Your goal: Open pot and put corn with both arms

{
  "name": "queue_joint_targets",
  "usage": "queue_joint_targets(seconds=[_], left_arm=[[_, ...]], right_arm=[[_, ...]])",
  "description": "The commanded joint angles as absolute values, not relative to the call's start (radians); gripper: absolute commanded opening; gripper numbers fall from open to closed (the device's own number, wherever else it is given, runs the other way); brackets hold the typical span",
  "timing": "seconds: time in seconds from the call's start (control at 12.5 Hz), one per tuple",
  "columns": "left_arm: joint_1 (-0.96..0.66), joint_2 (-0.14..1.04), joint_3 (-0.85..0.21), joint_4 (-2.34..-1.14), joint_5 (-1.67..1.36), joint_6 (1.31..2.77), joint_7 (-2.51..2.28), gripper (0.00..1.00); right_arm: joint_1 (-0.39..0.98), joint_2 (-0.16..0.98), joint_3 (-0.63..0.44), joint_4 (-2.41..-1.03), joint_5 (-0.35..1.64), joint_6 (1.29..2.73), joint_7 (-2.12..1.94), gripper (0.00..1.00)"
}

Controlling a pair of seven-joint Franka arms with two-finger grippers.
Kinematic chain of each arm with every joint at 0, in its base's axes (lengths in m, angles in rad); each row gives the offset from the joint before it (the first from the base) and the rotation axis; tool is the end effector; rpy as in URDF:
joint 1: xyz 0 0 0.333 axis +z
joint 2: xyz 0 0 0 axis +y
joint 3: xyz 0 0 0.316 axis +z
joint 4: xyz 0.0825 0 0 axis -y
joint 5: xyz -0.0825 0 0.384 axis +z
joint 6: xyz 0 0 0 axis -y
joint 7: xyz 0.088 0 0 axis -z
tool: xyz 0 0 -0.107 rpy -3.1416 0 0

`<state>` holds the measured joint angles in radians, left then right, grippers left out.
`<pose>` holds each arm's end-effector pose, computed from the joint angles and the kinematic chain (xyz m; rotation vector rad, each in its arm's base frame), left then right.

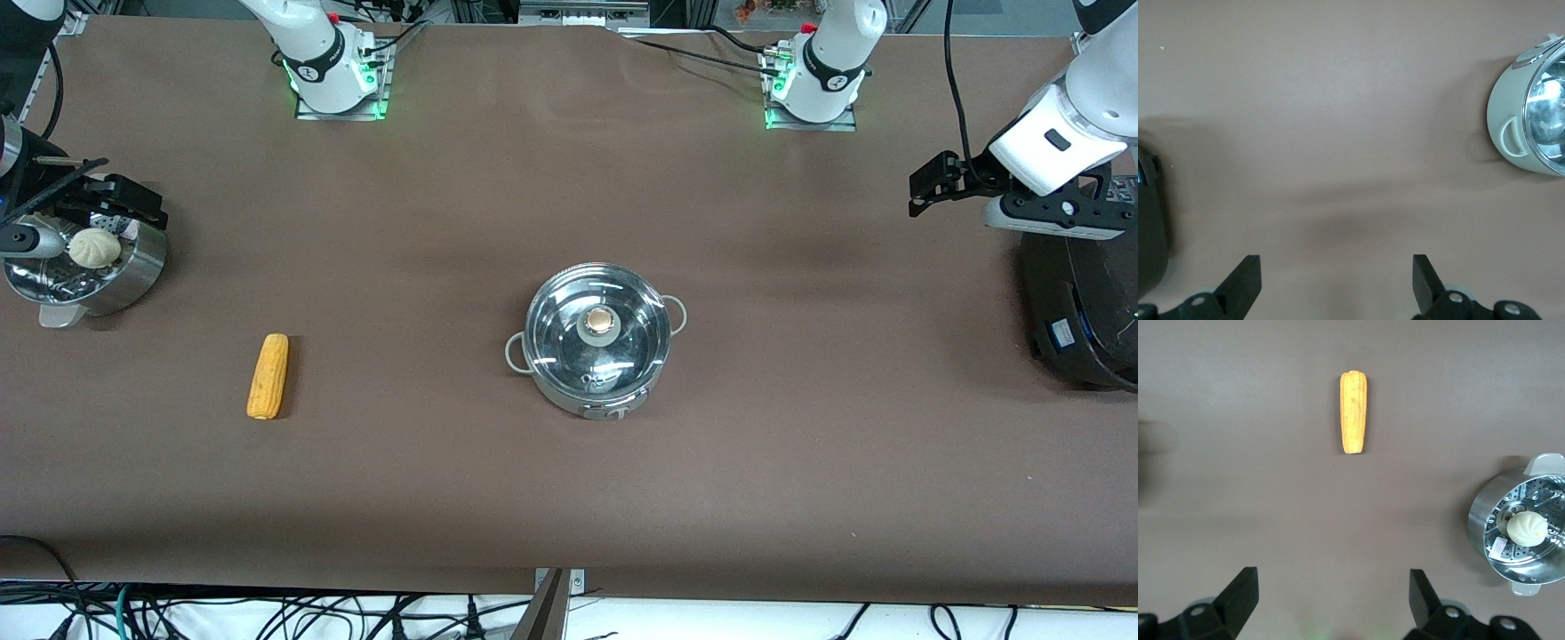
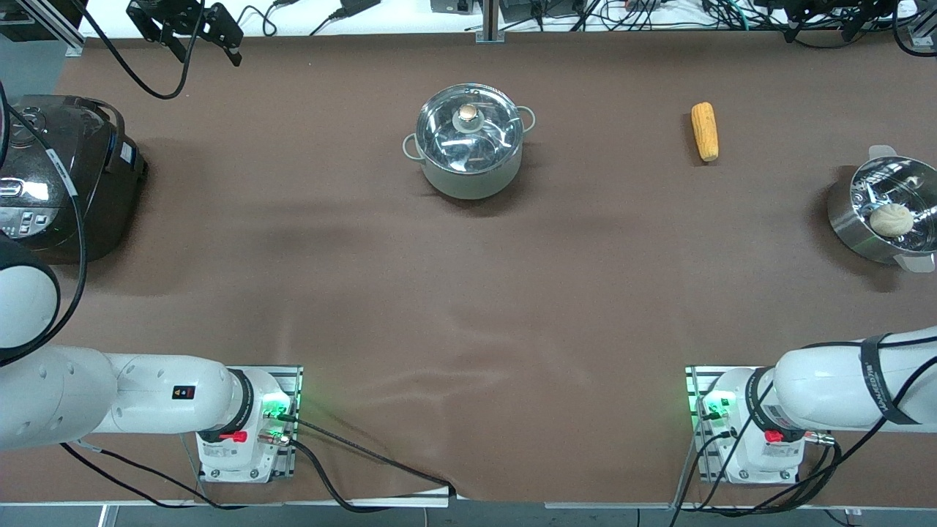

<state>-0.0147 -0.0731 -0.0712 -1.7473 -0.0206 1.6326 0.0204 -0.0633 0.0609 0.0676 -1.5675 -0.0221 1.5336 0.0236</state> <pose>0.5309 -0.0490 0.5859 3.1227 -0.1630 -0.0661 0.5671 -0.0011 0.5889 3.1187 -0.0296 -0.1473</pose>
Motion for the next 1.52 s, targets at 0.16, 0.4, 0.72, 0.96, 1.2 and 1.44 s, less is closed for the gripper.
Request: queue_joint_targets(seconds=[0.16,0.4,0.72,0.96,1.2,1.44], left_arm=[[-0.017,-0.081,-0.074,-1.752,0.009,1.629,0.009,1.0],[-0.017,-0.083,-0.074,-1.752,0.009,1.629,0.009,1.0],[-0.015,-0.081,-0.072,-1.752,0.009,1.628,0.009,1.0],[-0.014,-0.081,-0.072,-1.752,0.009,1.628,0.009,1.0],[-0.014,-0.081,-0.072,-1.752,0.009,1.628,0.009,1.0],[-0.014,-0.081,-0.072,-1.752,0.009,1.628,0.009,1.0]], right_arm=[[-0.074,0.072,0.071,-1.542,-0.006,1.529,0.009,1.0],[-0.077,0.074,0.069,-1.542,-0.006,1.532,0.017,1.0],[-0.071,0.123,0.072,-1.519,-0.018,1.545,0.014,1.0],[-0.075,0.178,0.074,-1.517,-0.008,1.575,-0.001,1.0],[-0.074,0.218,0.072,-1.519,-0.012,1.606,0.002,1.0],[-0.078,0.313,0.072,-1.519,-0.015,1.693,-0.001,1.0]])
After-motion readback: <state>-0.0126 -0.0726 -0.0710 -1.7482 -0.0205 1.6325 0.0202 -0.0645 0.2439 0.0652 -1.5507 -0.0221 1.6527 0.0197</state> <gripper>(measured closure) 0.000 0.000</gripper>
